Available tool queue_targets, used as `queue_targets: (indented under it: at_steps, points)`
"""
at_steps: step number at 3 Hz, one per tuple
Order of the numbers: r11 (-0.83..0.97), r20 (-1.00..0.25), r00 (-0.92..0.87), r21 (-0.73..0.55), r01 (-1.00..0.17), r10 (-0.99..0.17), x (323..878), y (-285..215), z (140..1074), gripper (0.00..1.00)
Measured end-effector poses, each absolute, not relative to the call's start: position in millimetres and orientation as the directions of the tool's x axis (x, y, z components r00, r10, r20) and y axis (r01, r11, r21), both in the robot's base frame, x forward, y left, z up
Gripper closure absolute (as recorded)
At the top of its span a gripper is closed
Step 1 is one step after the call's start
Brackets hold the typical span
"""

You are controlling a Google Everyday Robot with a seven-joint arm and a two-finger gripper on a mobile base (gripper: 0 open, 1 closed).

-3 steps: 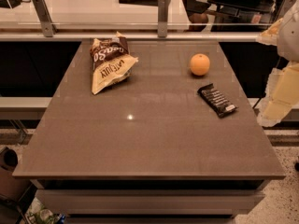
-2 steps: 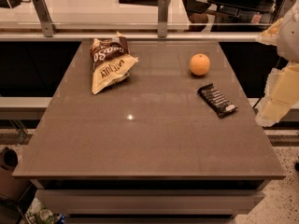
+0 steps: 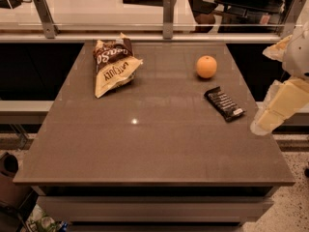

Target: Pick rxbar chocolate

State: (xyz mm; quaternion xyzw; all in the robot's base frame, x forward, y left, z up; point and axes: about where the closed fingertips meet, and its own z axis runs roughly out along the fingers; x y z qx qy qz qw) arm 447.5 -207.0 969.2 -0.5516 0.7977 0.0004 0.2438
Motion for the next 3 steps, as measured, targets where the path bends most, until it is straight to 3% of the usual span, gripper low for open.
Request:
queue_targets:
  at_steps: [3]
  points:
    - [0.643, -0.611, -0.437, -0.159, -0.749, -0.66, 474, -220, 915, 0.0]
